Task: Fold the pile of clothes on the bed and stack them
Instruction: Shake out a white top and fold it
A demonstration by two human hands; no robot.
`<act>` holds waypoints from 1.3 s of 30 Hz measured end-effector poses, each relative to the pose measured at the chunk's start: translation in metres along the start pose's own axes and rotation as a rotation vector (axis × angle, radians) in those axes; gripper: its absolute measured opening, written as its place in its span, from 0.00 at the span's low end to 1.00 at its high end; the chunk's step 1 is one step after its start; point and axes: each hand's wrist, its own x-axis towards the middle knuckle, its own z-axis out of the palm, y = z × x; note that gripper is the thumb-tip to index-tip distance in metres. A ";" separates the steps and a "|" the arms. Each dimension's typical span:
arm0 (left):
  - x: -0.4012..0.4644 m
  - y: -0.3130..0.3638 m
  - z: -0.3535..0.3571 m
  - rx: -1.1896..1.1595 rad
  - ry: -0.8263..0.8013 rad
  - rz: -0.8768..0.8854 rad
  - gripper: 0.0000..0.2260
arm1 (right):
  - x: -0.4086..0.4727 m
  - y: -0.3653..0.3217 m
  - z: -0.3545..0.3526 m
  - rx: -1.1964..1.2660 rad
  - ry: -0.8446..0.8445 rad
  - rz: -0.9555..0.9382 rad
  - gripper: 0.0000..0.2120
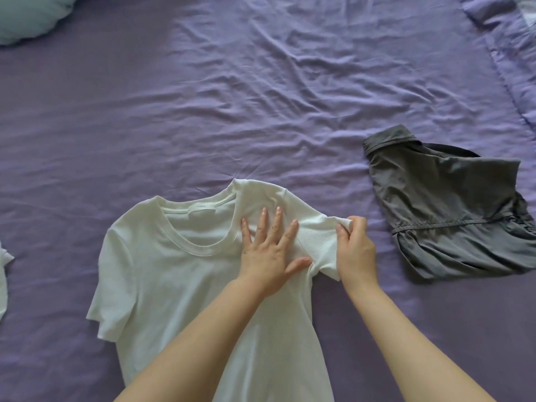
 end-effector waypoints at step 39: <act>-0.158 -0.199 -0.008 -0.225 0.136 -0.682 0.29 | -0.127 -0.110 0.174 -0.853 -0.603 -0.889 0.24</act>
